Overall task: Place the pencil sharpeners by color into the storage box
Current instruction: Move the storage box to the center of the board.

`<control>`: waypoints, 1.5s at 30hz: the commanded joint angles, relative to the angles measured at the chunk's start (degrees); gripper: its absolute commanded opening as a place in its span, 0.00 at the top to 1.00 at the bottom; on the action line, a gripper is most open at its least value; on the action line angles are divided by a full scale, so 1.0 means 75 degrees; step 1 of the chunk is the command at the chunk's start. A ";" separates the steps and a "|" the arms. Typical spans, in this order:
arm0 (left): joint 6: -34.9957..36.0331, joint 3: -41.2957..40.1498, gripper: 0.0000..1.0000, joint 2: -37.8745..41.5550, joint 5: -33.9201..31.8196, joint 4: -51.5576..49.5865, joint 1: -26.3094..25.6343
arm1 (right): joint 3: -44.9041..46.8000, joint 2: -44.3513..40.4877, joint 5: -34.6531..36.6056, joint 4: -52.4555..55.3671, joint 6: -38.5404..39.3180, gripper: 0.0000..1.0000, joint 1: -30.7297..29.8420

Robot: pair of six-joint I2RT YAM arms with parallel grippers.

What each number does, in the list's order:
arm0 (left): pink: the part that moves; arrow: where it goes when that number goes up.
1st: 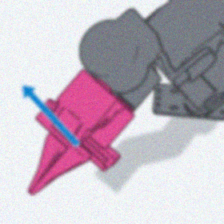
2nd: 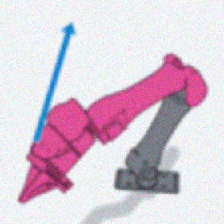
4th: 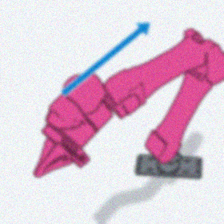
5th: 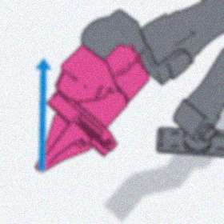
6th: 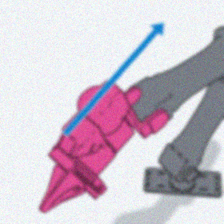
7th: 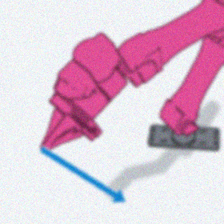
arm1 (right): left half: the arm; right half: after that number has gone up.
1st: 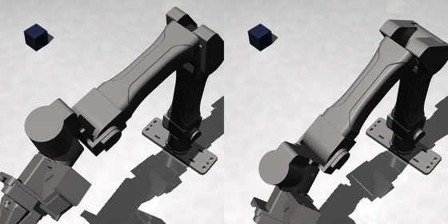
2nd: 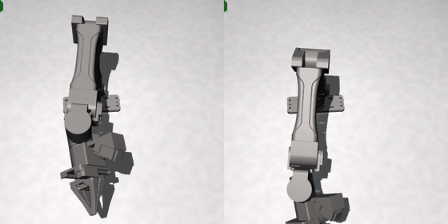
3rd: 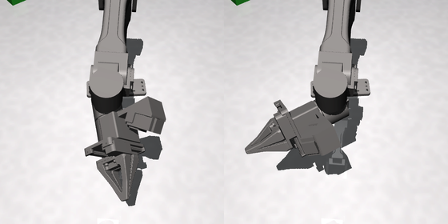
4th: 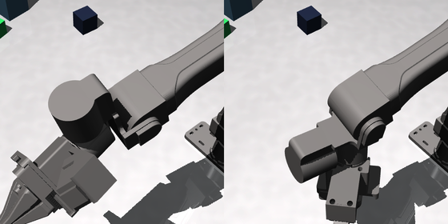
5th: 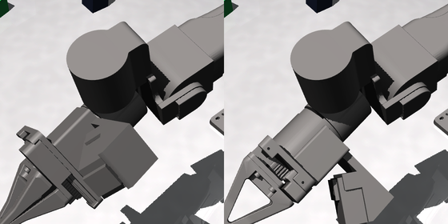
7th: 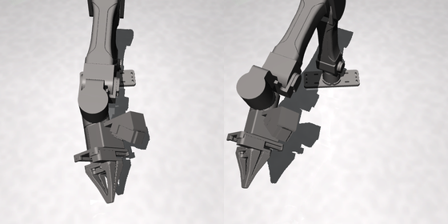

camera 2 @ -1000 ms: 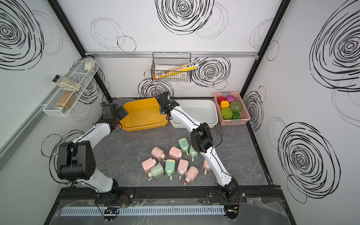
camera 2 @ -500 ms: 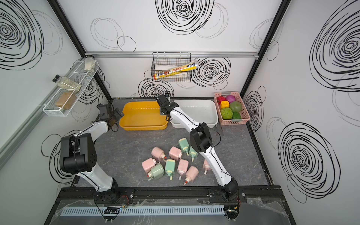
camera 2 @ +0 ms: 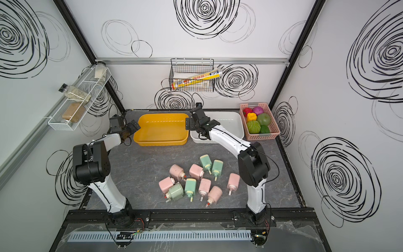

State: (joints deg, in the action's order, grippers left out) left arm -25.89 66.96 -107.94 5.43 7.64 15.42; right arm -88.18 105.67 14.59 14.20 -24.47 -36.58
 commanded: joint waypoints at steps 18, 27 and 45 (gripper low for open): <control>0.0219 0.0588 0.01 -0.0502 0.0291 -0.0041 -0.0611 | 0.4308 -0.3707 -0.1046 -0.2307 0.0987 0.00 0.0691; -0.0030 0.0628 0.01 -0.0468 0.0041 -0.0316 -0.0948 | 0.4522 -0.3999 -0.1084 -0.2452 0.0965 0.00 0.0693; 0.0248 0.0192 0.01 0.0577 -0.0738 -0.0445 -0.0892 | 0.4805 -0.4301 -0.0586 -0.1084 0.0726 0.00 0.0670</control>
State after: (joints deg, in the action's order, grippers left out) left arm -24.51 69.65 -107.98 2.07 2.87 8.78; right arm -52.80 75.46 8.14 1.63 -17.85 -31.38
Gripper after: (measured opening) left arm 0.992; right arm 0.998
